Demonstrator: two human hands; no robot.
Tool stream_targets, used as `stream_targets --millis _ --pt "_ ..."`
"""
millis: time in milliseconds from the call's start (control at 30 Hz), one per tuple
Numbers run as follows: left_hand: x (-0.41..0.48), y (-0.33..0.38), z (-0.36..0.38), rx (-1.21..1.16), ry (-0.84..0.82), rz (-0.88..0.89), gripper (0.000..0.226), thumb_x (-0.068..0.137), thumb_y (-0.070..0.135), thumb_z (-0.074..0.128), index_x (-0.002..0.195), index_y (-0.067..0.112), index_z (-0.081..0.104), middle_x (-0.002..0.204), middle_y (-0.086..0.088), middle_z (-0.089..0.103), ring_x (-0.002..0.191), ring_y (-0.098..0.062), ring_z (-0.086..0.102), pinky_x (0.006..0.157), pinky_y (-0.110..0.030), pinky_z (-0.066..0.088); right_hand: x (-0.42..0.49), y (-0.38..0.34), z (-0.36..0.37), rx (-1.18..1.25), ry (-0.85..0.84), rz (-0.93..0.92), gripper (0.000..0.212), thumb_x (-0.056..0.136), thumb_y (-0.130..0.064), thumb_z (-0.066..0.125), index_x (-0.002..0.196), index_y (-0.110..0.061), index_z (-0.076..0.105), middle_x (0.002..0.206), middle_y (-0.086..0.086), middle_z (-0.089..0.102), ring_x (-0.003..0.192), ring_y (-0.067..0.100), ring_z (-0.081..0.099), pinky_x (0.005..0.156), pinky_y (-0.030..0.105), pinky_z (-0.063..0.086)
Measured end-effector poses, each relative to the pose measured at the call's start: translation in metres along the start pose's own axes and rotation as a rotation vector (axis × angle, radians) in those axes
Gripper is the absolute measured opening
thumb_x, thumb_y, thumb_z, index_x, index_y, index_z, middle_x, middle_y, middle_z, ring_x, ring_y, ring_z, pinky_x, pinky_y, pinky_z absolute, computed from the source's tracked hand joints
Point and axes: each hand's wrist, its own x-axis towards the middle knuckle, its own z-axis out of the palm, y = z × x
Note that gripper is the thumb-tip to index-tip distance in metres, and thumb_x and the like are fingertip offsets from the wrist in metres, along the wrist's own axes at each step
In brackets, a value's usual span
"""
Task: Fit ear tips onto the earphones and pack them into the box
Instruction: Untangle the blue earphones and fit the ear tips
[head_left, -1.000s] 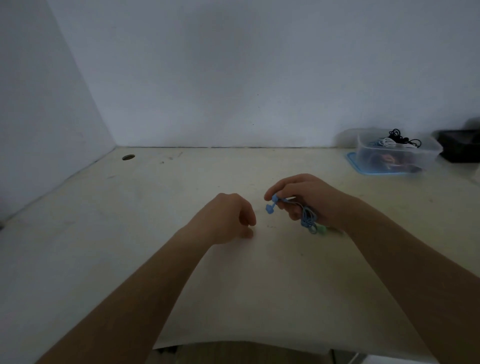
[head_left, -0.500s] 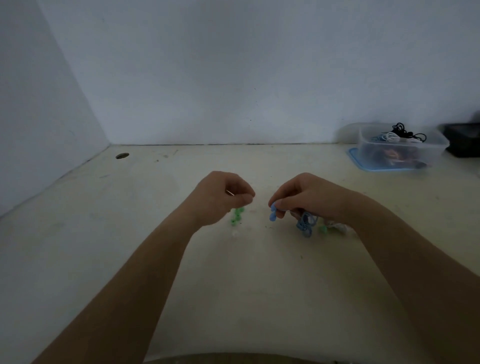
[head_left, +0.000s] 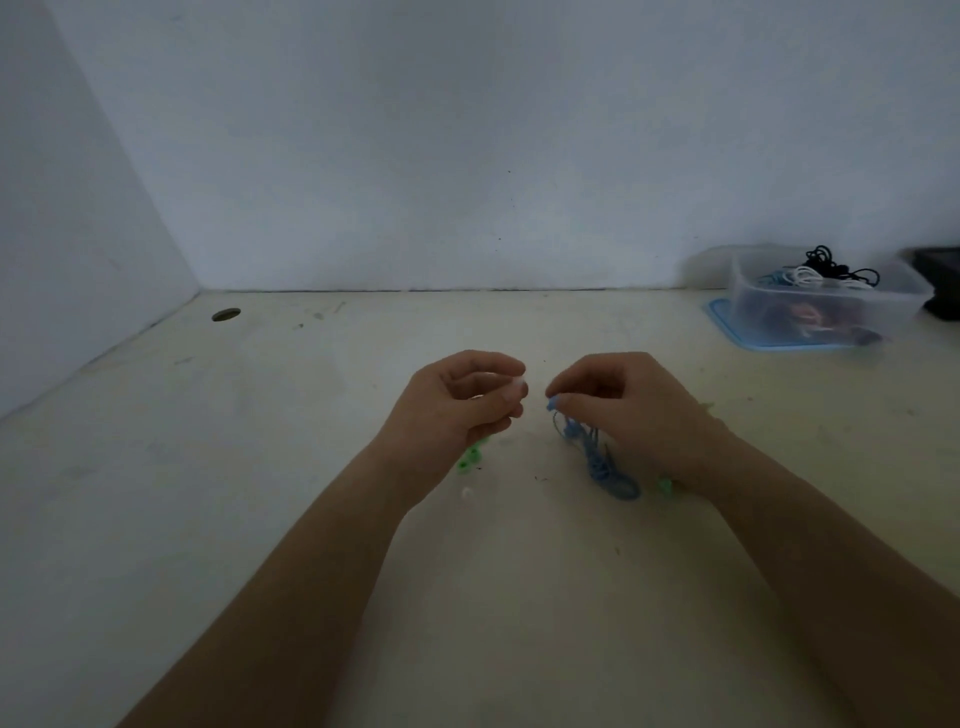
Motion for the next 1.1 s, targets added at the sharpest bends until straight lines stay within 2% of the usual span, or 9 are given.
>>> stream_targets --millis 67,233,400,567,733,967,1100 --pt "0.0 0.0 0.0 -0.037 -0.018 -0.009 0.018 0.087 0.009 0.069 0.105 0.011 0.07 0.093 -0.01 0.075 0.082 -0.019 0.07 0.077 -0.024 0.056 -0.002 0.0 0.002 0.076 0.061 -0.021 0.01 0.091 -0.02 0.068 0.094 -0.027 0.074 0.082 -0.008 0.075 0.077 0.01 0.07 0.072 0.016 0.057" --pt "0.003 -0.001 0.003 -0.168 -0.001 -0.006 0.025 0.074 0.014 0.072 0.098 0.009 0.071 0.093 -0.014 0.076 0.085 -0.021 0.073 0.075 -0.023 0.057 -0.006 0.002 0.009 0.171 0.185 -0.05 0.01 0.09 -0.015 0.069 0.095 -0.023 0.071 0.084 -0.002 0.074 0.076 0.013 0.07 0.075 0.028 0.06" --pt "0.004 -0.003 0.004 -0.173 0.002 -0.004 0.026 0.07 0.014 0.072 0.096 0.007 0.071 0.095 -0.016 0.076 0.088 -0.025 0.074 0.074 -0.024 0.058 -0.008 0.001 0.011 0.171 0.177 -0.089 0.009 0.089 -0.015 0.069 0.095 -0.021 0.073 0.082 -0.001 0.074 0.076 0.016 0.07 0.073 0.036 0.06" --pt "0.005 -0.005 0.006 -0.141 -0.002 0.006 0.023 0.07 0.009 0.072 0.093 0.008 0.071 0.092 -0.015 0.076 0.086 -0.026 0.075 0.075 -0.026 0.058 -0.012 -0.004 0.012 0.214 0.215 -0.143 0.014 0.09 -0.012 0.07 0.096 -0.023 0.074 0.083 -0.005 0.075 0.076 0.012 0.071 0.072 0.035 0.061" --pt "0.004 -0.004 0.007 -0.1 0.006 0.024 0.016 0.081 -0.005 0.068 0.093 0.006 0.071 0.091 -0.015 0.076 0.086 -0.026 0.075 0.075 -0.027 0.059 -0.012 -0.005 0.011 0.21 0.208 -0.145 0.014 0.089 -0.012 0.071 0.096 -0.025 0.074 0.081 -0.007 0.075 0.075 0.012 0.071 0.07 0.035 0.061" --pt "0.003 -0.003 0.01 0.0 0.017 0.068 0.019 0.08 -0.004 0.071 0.095 0.006 0.072 0.09 -0.014 0.077 0.085 -0.026 0.075 0.078 -0.03 0.06 -0.012 -0.003 0.01 0.204 0.194 -0.166 0.012 0.089 -0.012 0.071 0.098 -0.019 0.075 0.082 -0.007 0.075 0.074 0.009 0.072 0.07 0.03 0.062" --pt "0.003 -0.003 0.009 0.001 0.008 0.069 0.019 0.08 -0.004 0.071 0.095 0.007 0.072 0.089 -0.013 0.077 0.084 -0.024 0.075 0.079 -0.03 0.06 -0.011 -0.002 0.011 0.178 0.209 -0.162 0.01 0.089 -0.013 0.072 0.097 -0.017 0.075 0.081 -0.006 0.075 0.073 0.011 0.072 0.068 0.032 0.061"
